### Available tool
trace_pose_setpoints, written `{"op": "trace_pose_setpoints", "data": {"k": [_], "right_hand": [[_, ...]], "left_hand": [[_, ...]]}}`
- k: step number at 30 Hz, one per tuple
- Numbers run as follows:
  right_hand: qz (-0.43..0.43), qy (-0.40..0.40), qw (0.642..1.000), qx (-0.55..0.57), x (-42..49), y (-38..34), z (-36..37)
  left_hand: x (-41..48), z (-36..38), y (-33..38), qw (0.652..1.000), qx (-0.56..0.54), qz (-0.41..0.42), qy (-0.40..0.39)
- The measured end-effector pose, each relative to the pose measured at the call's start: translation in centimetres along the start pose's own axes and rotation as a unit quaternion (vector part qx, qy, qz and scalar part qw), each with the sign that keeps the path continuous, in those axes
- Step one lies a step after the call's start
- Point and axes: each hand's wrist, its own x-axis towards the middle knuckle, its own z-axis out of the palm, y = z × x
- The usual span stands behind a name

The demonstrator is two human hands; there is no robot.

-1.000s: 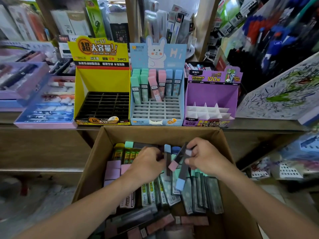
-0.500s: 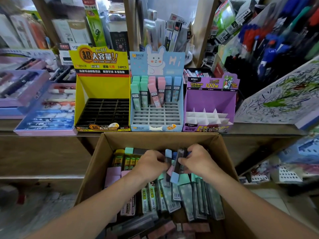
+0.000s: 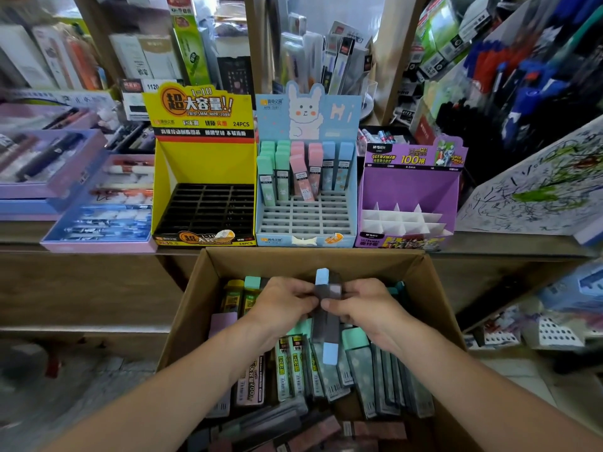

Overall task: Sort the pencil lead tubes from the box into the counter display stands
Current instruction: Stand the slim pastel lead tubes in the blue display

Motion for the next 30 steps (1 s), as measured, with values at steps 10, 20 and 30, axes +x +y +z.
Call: {"op": "trace_pose_setpoints", "data": {"k": [10, 20, 30], "right_hand": [[-0.001, -0.020, 1.000, 0.015, 0.1, -0.2, 0.5], [0.002, 0.000, 1.000, 0.025, 0.3, -0.3, 0.0], [0.008, -0.013, 0.999, 0.037, -0.1, -0.4, 0.1]], "left_hand": [[-0.3, -0.8, 0.3, 0.999, 0.008, -0.030, 0.014], [-0.8, -4.3, -1.1, 0.828, 0.541, 0.057, 0.135], [-0.1, -4.3, -1.0, 0.828, 0.553, -0.006, 0.089]]}}
